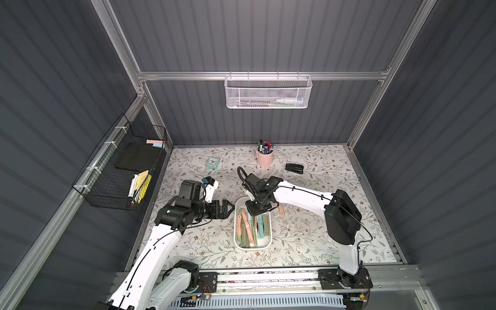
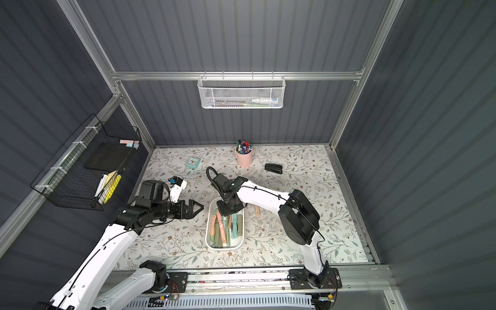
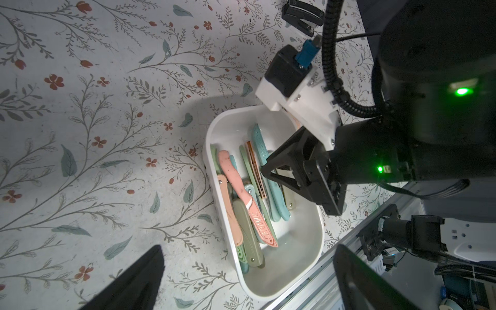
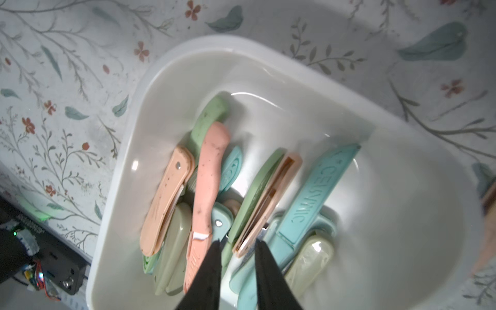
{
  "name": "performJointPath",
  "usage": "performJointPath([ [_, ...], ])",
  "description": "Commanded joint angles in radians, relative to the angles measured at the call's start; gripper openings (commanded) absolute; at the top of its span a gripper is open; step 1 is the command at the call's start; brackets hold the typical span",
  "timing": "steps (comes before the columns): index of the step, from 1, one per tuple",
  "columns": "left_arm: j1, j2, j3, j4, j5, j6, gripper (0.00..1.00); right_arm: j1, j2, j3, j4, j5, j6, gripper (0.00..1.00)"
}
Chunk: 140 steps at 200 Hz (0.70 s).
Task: Take the fruit knife out of the storage box
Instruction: Pick up the fruit knife from the storage box.
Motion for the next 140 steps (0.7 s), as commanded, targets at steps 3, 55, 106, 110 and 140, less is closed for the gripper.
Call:
performJointPath([
  [3, -0.006, -0.011, -0.002, -0.019, 0.0, 0.016, 0.99, -0.001, 0.037, 0.047, -0.063, 0.084, 0.024, 0.23],
  [55, -0.006, -0.013, -0.002, -0.018, 0.002, 0.018, 0.99, -0.003, 0.118, 0.123, -0.111, 0.142, 0.049, 0.24],
  [106, -0.006, -0.015, -0.001, -0.017, 0.004, 0.018, 0.99, -0.005, 0.177, 0.166, -0.146, 0.158, 0.061, 0.29],
  [110, -0.006, -0.015, -0.001, -0.017, 0.004, 0.018, 0.99, -0.005, 0.179, 0.168, -0.147, 0.159, 0.063, 0.29],
  [140, -0.006, -0.015, 0.0, -0.017, 0.004, 0.018, 0.99, -0.005, 0.195, 0.17, -0.148, 0.147, 0.06, 0.29],
])
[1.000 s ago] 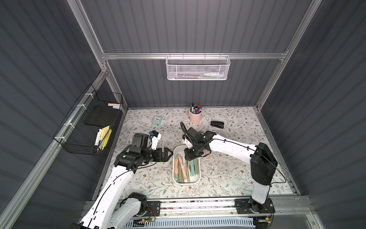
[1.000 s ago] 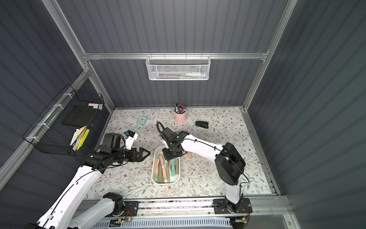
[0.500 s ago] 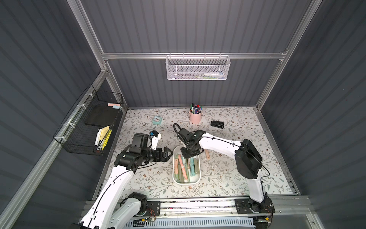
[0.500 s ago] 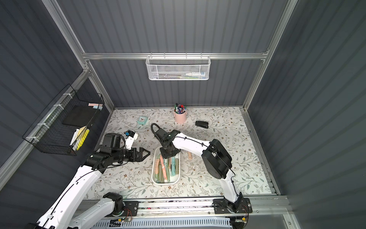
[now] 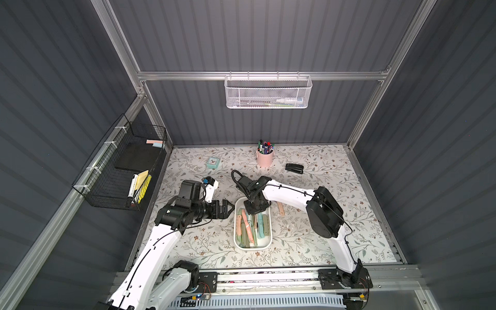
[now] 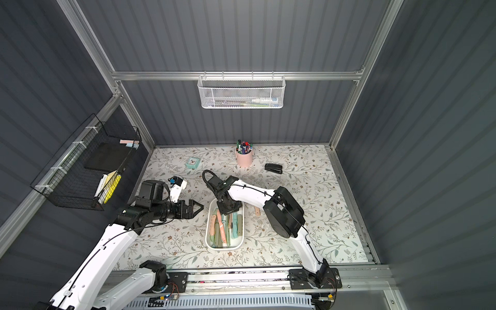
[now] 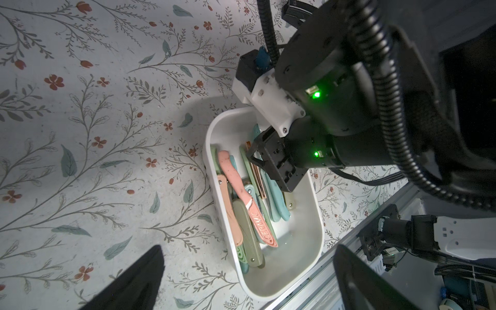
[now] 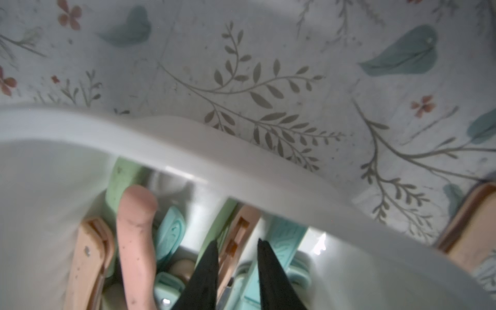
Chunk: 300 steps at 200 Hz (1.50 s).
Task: Take the fruit knife out of the storage box
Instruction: Pick up the fruit knife from the storage box.
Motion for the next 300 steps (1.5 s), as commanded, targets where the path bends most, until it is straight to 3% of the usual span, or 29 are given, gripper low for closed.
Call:
performJointPath([
  [1, -0.006, -0.015, -0.001, -0.018, 0.003, 0.017, 0.99, -0.004, 0.016, 0.025, -0.043, 0.01, 0.022, 0.29],
  [85, -0.006, -0.016, -0.002, -0.017, 0.001, 0.016, 0.99, -0.007, 0.045, 0.028, -0.048, -0.004, 0.025, 0.25],
  [183, -0.006, -0.012, -0.001, -0.015, 0.002, 0.016, 0.99, -0.009, 0.073, 0.039, -0.061, -0.049, 0.03, 0.32],
  [239, -0.006, -0.016, -0.003, -0.014, 0.002, 0.016, 0.99, -0.009, 0.06, 0.039, -0.066, -0.031, 0.034, 0.21],
  [300, -0.006, -0.013, -0.002, -0.014, 0.005, 0.014, 0.99, -0.01, -0.025, 0.007, -0.031, -0.022, 0.046, 0.17],
])
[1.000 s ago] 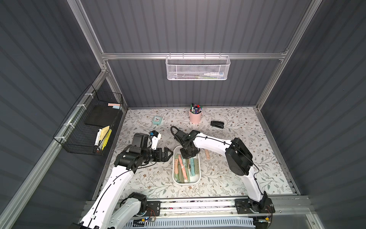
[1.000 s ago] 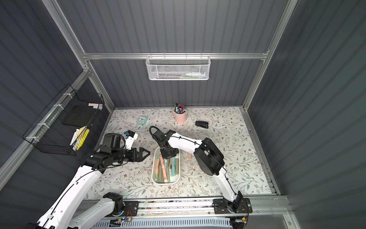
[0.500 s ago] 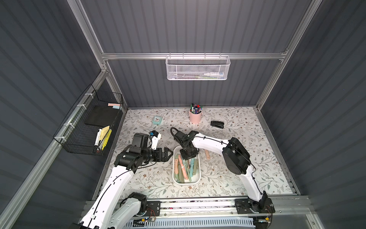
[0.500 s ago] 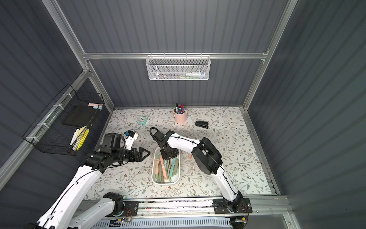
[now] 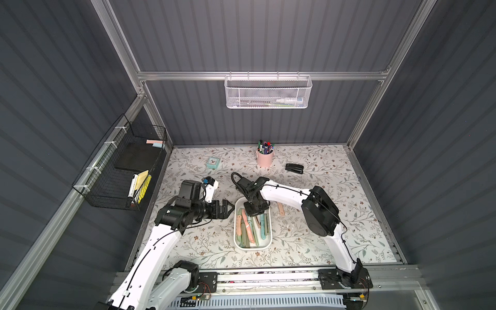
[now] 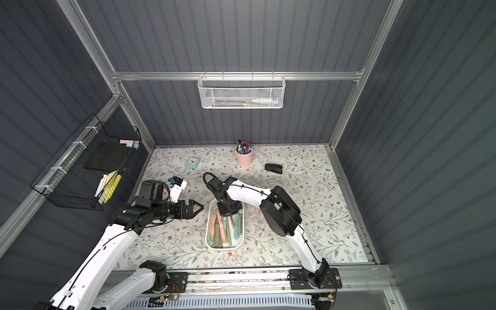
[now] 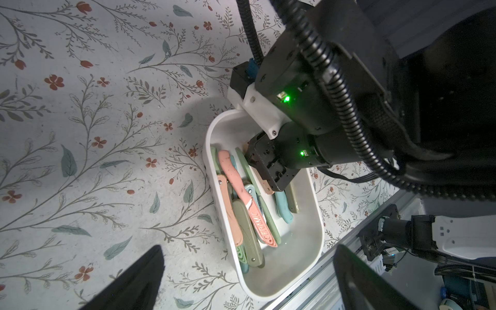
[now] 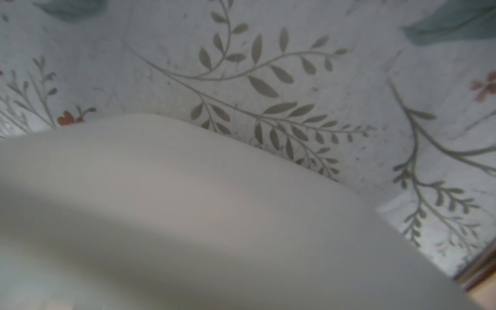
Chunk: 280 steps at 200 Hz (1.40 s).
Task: Take the fruit knife out of the storage box
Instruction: Pick up the fruit knife from the storage box, then place the fruit knife at the center of the board.
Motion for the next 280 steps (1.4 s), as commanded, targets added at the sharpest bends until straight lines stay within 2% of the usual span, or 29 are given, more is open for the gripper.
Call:
performJointPath([
  [1, -0.006, -0.013, -0.002, -0.014, 0.005, 0.015, 0.99, -0.005, -0.072, -0.02, -0.008, 0.018, 0.014, 0.17],
  [40, -0.006, -0.013, -0.002, -0.014, 0.006, 0.015, 0.99, -0.038, -0.174, -0.104, 0.094, -0.082, 0.032, 0.16],
  [67, -0.006, -0.011, -0.003, -0.014, 0.008, 0.015, 0.99, -0.088, -0.27, -0.21, 0.236, -0.246, 0.039, 0.15],
  [83, -0.006, -0.011, -0.004, -0.015, 0.009, 0.014, 0.99, -0.132, -0.324, -0.273, 0.309, -0.367, 0.047, 0.15],
  [135, -0.006, 0.002, -0.004, -0.007, 0.045, 0.013, 0.99, -0.334, -0.454, -0.467, 0.446, -0.572, 0.041, 0.15],
  [162, -0.006, 0.014, -0.006, 0.0, 0.085, 0.013, 0.99, -0.423, -0.479, -0.511, 0.402, -0.578, -0.053, 0.16],
  [213, -0.006, 0.07, -0.014, 0.038, 0.267, 0.011, 0.99, -0.58, -0.475, -0.613, 0.41, -0.583, -0.123, 0.15],
  [280, -0.009, 0.073, -0.021, 0.051, 0.287, 0.011, 0.99, -0.635, -0.344, -0.57, 0.402, -0.55, -0.202, 0.15],
])
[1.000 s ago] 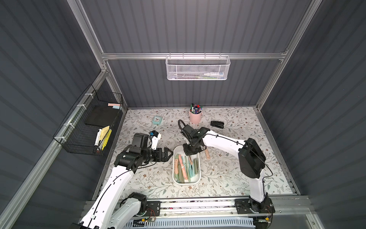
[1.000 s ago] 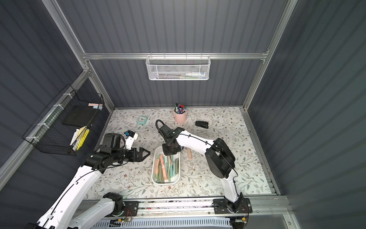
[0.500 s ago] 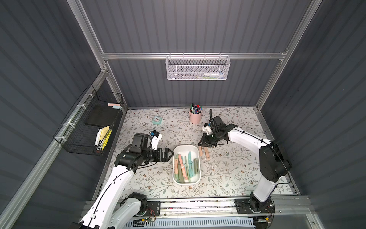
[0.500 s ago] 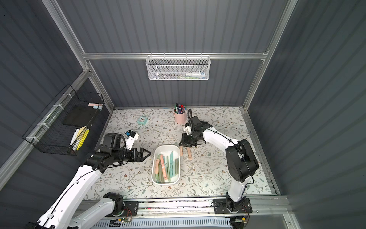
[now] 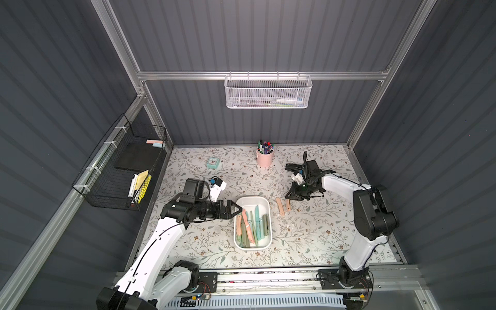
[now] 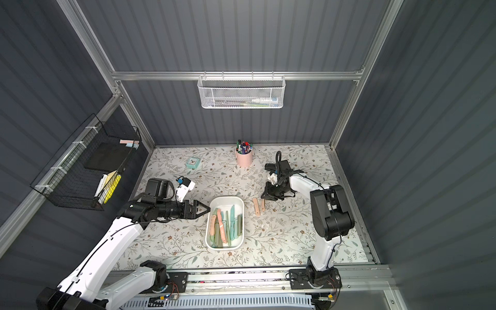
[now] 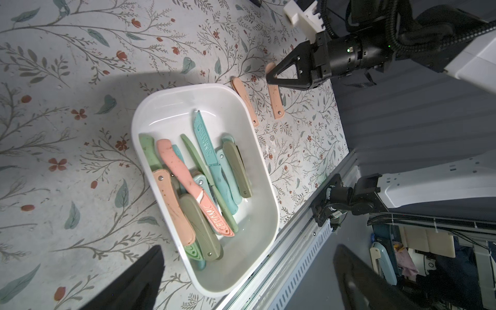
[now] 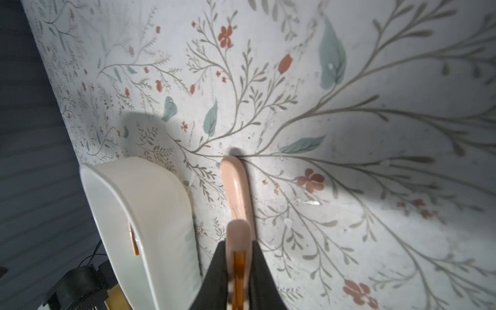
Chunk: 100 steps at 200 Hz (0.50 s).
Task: Take the fruit knife out of the storage box
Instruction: Place the fruit knife at the center of the board.
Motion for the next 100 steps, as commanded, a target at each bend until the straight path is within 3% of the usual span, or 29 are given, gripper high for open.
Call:
performJointPath([
  [1, -0.009, -0.003, -0.009, 0.009, 0.026, 0.011, 0.99, -0.001, 0.054, 0.042, -0.003, -0.002, -0.053, 0.15],
  [100, -0.009, -0.01, -0.008, 0.001, -0.003, 0.013, 1.0, -0.001, 0.166, 0.103, 0.022, -0.024, -0.065, 0.18],
])
